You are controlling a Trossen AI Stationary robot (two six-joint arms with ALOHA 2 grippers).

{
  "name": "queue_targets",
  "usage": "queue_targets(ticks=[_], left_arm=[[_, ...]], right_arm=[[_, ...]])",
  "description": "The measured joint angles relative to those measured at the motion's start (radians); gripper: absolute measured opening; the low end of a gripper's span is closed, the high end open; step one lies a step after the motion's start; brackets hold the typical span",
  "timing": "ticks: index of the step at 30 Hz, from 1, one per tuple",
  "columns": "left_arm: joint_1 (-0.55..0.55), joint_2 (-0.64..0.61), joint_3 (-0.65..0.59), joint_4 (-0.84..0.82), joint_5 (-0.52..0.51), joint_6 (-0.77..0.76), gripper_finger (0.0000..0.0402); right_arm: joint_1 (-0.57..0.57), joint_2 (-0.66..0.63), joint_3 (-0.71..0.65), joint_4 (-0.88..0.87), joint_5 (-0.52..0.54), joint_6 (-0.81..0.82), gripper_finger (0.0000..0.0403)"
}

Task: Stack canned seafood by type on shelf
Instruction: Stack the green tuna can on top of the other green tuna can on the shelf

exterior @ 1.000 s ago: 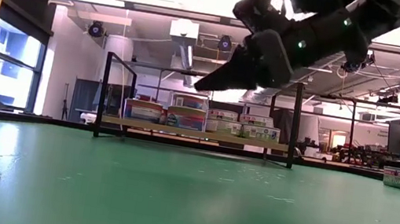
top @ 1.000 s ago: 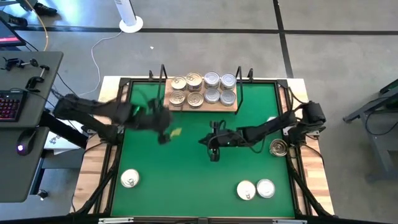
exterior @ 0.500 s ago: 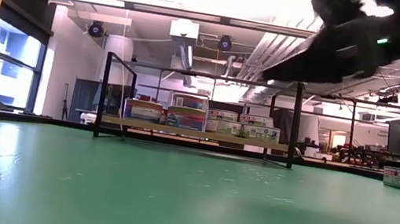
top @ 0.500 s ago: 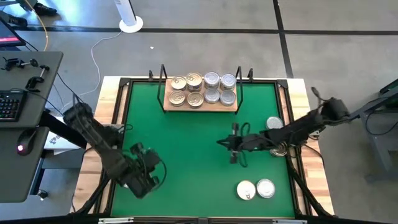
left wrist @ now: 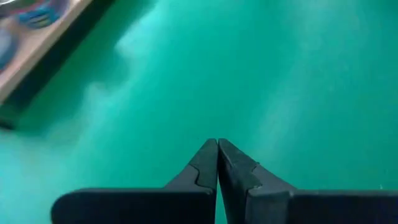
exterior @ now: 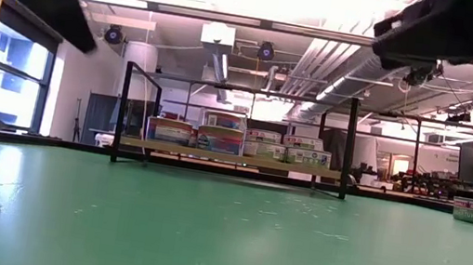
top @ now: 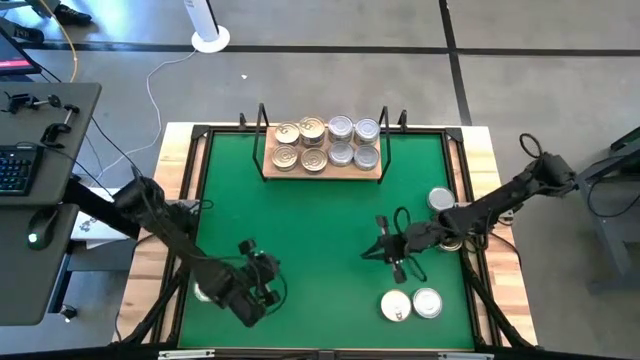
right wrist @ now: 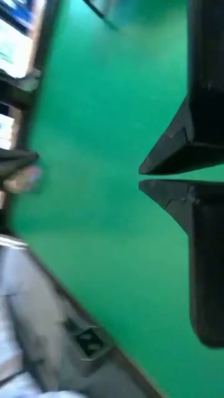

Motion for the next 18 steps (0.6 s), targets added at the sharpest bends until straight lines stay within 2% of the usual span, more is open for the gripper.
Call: queue_targets(ticks=[3, 6, 13, 18], left_arm=[[0.051, -0.030, -0.112, 0.239, 0.002, 0.174, 0.0000], [0.115, -0.049, -0.210, 0.452, 0.044, 0.337, 0.0000], [0.251, -0.053, -0.344, 0.780, 0.118, 0.597, 0.0000], [0.310, -0.053, -0.383, 0.901, 0.121, 0.699, 0.0000]], right_arm=[[0.044, 0.004, 0.126, -0.296, 0.048, 0.060, 0.0047], [0.102, 0.012, 0.250, -0.578, 0.094, 0.203, 0.0088], [0.239, 0.026, 0.422, -1.128, 0.090, 0.793, 0.0195], [0.249, 0.027, 0.409, -1.464, 0.129, 1.159, 0.0228]])
